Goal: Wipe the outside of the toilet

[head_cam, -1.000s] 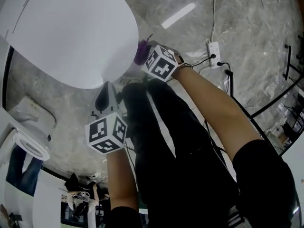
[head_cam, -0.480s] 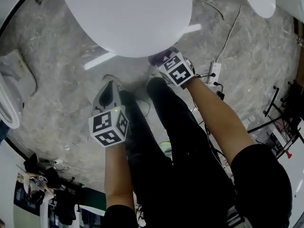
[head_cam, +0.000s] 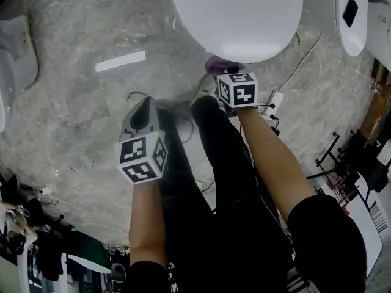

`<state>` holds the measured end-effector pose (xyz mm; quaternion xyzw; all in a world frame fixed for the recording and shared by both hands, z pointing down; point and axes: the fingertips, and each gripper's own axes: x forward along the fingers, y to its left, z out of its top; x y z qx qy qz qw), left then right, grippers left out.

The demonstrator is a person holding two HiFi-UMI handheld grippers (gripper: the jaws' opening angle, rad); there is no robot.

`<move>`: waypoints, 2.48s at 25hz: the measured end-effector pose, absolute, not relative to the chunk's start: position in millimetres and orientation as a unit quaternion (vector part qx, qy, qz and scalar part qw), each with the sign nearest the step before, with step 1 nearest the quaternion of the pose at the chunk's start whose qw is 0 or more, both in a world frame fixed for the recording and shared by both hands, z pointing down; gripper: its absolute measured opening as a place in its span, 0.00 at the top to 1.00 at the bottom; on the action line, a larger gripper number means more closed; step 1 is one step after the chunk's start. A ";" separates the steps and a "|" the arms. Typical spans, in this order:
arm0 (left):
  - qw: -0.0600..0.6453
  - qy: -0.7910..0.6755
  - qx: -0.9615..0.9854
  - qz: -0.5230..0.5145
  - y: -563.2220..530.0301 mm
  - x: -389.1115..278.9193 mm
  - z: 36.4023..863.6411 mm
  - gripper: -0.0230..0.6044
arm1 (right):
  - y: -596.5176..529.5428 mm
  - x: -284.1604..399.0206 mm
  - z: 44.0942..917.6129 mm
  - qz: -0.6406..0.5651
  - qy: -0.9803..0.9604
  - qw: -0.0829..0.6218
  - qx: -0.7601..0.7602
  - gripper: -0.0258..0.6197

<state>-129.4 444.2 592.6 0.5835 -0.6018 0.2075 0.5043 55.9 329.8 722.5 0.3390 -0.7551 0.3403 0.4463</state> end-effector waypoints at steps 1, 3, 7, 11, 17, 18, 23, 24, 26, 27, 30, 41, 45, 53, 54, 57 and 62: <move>0.506 -0.599 0.585 0.207 447.9 -137.0 595.1 0.95 | 330.9 48.0 724.6 0.347 -0.751 0.443 0.345 0.80; 0.507 -0.593 0.590 0.208 453.3 -153.8 597.1 0.95 | 332.6 30.2 728.4 0.360 -0.743 0.436 0.357 0.80; 0.507 -0.587 0.599 0.200 456.0 -188.7 592.4 0.95 | 330.9 -2.2 728.7 0.374 -0.732 0.428 0.377 0.80; 0.502 -0.572 0.617 0.200 456.6 -216.9 586.6 0.95 | 326.2 -30.5 728.7 0.389 -0.722 0.416 0.392 0.80; 0.488 -0.561 0.630 0.224 463.9 -271.4 579.6 0.95 | 313.2 -60.5 731.8 0.422 -0.691 0.382 0.445 0.80; 0.488 -0.562 0.628 0.227 464.2 -280.7 580.1 0.95 | 310.2 -65.4 731.5 0.425 -0.688 0.373 0.454 0.80; 0.491 -0.563 0.625 0.229 453.5 -306.0 583.0 0.95 | 289.0 -98.4 724.9 0.419 -0.699 0.344 0.467 0.80; 0.490 -0.561 0.626 0.230 449.5 -306.4 584.5 0.95 | 283.0 -104.9 723.9 0.423 -0.698 0.337 0.469 0.80; 0.490 -0.556 0.630 0.232 442.3 -304.0 586.7 0.95 | 274.8 -114.2 722.8 0.436 -0.690 0.322 0.480 0.80; 0.491 -0.554 0.631 0.234 438.4 -302.1 587.0 0.95 | 272.3 -117.0 722.5 0.442 -0.685 0.316 0.486 0.80; 0.492 -0.545 0.636 0.238 421.1 -296.6 585.0 0.95 | 264.0 -121.8 721.0 0.454 -0.669 0.296 0.508 0.80; 0.488 -0.532 0.644 0.254 311.2 -310.6 581.1 0.95 | 209.6 -152.5 709.7 0.493 -0.623 0.221 0.566 0.80; 0.480 -0.530 0.648 0.264 274.2 -319.1 577.6 0.95 | 186.6 -165.8 706.5 0.513 -0.606 0.200 0.574 0.80; 0.476 -0.532 0.643 0.279 223.9 -340.2 574.7 0.95 | 135.5 -188.2 702.7 0.522 -0.584 0.159 0.601 0.80; 0.476 -0.531 0.643 0.281 218.8 -343.6 575.3 0.95 | 129.0 -192.8 702.7 0.523 -0.582 0.148 0.605 0.80; 0.475 -0.524 0.647 0.284 200.9 -351.2 577.7 0.95 | 110.6 -201.5 702.6 0.526 -0.568 0.130 0.619 0.80; 0.476 -0.498 0.664 0.290 168.2 -358.8 578.5 0.95 | 90.2 -209.9 703.5 0.543 -0.534 0.111 0.639 0.80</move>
